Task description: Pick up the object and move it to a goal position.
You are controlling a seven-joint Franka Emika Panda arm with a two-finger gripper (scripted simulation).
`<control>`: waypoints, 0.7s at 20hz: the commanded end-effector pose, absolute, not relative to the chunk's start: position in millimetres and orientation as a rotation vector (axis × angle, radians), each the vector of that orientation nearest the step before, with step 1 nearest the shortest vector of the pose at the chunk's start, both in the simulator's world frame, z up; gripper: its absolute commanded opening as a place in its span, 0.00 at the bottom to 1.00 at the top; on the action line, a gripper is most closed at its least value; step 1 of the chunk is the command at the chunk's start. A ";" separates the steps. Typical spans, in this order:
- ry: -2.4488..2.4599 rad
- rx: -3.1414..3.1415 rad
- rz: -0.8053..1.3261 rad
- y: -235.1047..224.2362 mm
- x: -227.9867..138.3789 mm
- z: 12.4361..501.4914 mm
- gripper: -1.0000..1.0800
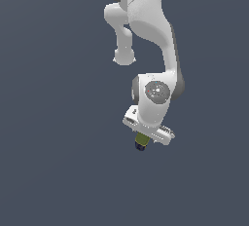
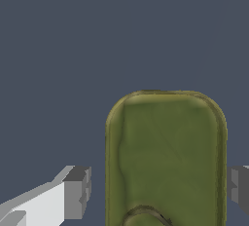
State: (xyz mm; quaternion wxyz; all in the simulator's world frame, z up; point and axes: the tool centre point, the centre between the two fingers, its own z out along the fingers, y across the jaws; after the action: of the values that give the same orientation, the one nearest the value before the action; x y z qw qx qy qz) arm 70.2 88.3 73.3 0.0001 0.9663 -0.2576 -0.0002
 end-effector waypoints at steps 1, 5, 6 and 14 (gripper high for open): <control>-0.811 3.035 0.000 88.2 70.0 62.4 0.96; -0.811 3.035 0.000 88.6 71.0 57.6 0.96; -0.811 3.035 0.000 88.6 71.4 58.3 0.96; -0.811 3.035 0.000 88.6 71.5 58.6 0.00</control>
State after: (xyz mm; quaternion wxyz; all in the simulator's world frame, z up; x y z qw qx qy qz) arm 71.1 88.8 58.2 0.0002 0.9661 -0.2581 -0.0006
